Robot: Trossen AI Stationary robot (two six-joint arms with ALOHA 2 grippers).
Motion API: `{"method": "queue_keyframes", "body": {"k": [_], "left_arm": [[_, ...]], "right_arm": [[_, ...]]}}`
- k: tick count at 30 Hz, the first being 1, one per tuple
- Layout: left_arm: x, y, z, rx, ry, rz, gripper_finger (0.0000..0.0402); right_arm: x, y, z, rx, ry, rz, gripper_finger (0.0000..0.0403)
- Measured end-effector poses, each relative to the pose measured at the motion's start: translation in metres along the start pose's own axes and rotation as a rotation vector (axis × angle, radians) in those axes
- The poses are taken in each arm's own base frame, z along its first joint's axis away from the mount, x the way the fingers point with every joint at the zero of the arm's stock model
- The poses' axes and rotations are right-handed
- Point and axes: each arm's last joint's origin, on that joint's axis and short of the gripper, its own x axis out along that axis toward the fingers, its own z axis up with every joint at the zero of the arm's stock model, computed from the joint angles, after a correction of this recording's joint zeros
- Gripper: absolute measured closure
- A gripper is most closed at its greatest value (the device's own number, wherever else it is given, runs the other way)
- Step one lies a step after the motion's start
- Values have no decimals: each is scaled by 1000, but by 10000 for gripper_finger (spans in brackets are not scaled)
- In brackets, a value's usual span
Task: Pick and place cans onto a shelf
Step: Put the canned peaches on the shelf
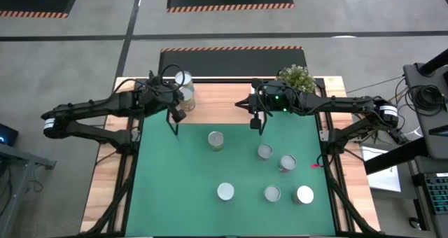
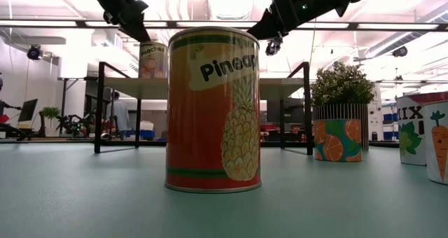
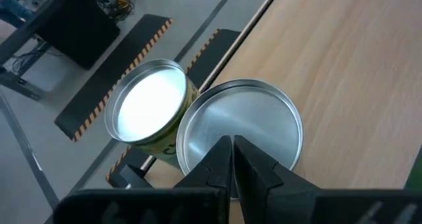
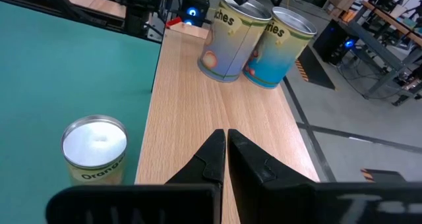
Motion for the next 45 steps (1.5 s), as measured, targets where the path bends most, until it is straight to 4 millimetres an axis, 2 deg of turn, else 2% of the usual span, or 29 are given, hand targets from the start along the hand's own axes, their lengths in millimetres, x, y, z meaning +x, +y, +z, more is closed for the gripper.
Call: {"method": "queue_keyframes", "body": {"k": [21, 27, 36, 45], "left_arm": [[-8, 4, 2, -47, -54, -7, 402], [-19, 0, 8, -53, -98, -66, 402], [-3, -10, 1, -28, -43, -32, 402], [3, -11, 2, -66, -38, 50, 402]], "right_arm": [[0, 0, -1, 4, 7, 3, 394], [0, 1, -2, 6, 18, 8, 394], [0, 1, -2, 6, 18, 8, 394], [0, 1, -2, 6, 18, 8, 394]]}}
